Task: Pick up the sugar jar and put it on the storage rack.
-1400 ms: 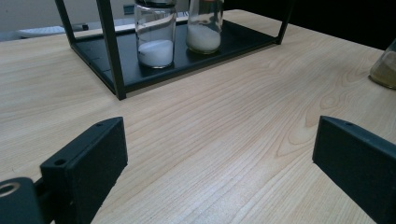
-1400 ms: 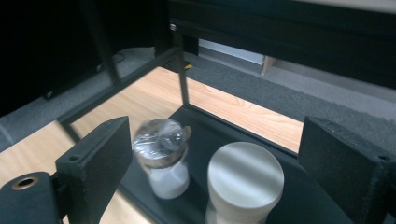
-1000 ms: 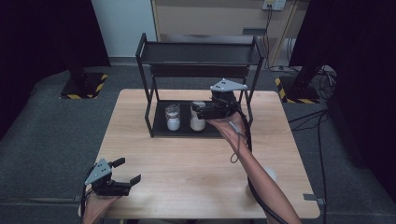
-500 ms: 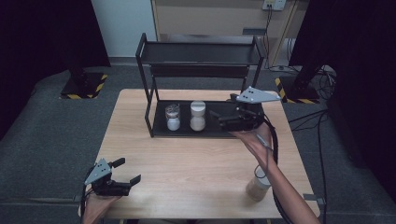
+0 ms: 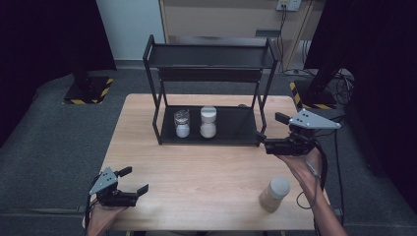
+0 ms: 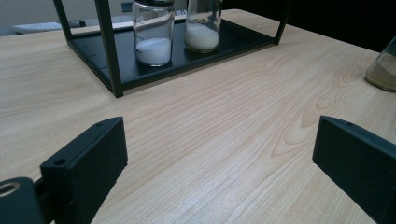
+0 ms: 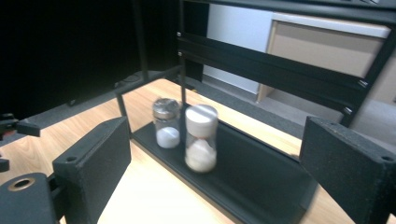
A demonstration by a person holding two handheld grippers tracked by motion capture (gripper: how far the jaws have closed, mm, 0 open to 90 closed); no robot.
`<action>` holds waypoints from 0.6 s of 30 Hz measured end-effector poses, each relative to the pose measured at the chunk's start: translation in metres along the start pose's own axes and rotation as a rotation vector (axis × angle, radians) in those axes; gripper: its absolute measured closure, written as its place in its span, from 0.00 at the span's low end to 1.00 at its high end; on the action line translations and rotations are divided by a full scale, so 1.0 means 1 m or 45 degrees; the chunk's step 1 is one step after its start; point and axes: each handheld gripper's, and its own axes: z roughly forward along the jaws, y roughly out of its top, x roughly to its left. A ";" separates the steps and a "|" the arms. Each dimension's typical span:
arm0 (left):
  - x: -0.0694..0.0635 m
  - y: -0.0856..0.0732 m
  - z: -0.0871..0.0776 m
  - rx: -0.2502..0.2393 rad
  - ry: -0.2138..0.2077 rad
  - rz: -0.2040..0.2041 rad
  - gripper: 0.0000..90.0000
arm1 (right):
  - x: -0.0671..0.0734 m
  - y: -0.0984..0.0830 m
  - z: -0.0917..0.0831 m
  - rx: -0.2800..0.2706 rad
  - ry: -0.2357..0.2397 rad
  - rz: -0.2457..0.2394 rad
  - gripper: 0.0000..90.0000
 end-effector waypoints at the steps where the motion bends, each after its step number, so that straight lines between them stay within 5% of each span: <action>1: 0.000 0.000 0.000 -0.001 0.000 0.000 0.02 | -0.002 -0.004 -0.004 -0.005 -0.007 0.012 0.10; 18: -0.004 -0.001 -0.006 -0.004 0.024 -0.015 0.02 | 0.005 -0.080 -0.051 0.036 -0.329 0.102 0.09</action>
